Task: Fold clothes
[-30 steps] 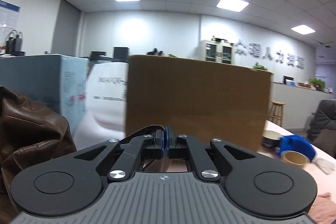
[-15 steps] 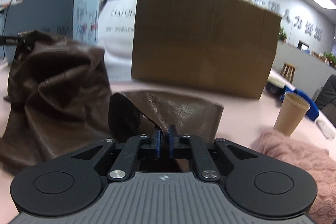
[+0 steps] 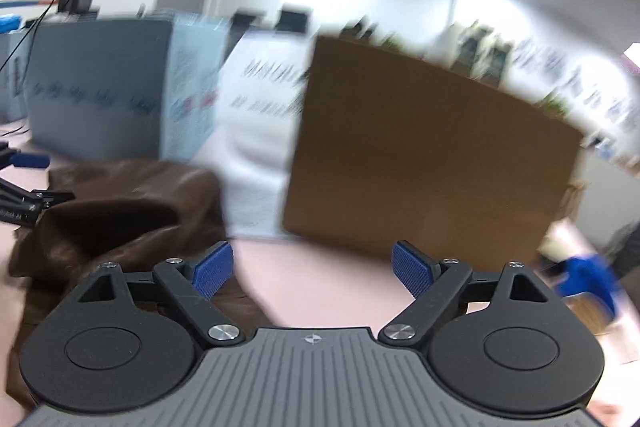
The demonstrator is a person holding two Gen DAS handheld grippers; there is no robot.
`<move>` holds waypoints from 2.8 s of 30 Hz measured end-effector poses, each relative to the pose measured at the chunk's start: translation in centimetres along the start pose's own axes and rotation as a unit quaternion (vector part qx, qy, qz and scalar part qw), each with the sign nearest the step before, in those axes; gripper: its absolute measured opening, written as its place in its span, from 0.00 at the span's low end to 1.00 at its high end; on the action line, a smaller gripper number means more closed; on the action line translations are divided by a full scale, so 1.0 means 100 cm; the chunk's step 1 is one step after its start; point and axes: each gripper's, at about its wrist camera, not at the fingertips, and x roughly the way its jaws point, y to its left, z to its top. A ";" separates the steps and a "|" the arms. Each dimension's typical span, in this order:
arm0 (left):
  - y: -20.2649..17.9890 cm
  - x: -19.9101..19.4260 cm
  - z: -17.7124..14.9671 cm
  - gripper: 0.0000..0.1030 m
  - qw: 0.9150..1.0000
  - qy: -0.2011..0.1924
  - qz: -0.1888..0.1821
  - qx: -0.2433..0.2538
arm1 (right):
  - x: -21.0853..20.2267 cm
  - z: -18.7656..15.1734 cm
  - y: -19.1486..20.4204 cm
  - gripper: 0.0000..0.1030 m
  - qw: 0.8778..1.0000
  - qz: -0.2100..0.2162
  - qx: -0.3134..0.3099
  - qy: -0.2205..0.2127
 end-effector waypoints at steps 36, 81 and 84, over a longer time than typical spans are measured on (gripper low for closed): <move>0.011 0.021 -0.022 0.17 0.966 0.121 -0.140 -0.182 | 0.141 -0.010 0.054 0.03 0.995 -0.055 -0.039 0.069; 0.096 -0.022 -0.005 0.12 0.957 0.007 0.066 -0.281 | 0.164 0.030 0.125 0.11 0.975 0.202 -0.081 0.036; 0.098 -0.022 -0.006 0.12 0.954 0.004 0.076 -0.289 | 0.159 0.035 0.124 0.01 0.975 0.212 -0.055 0.023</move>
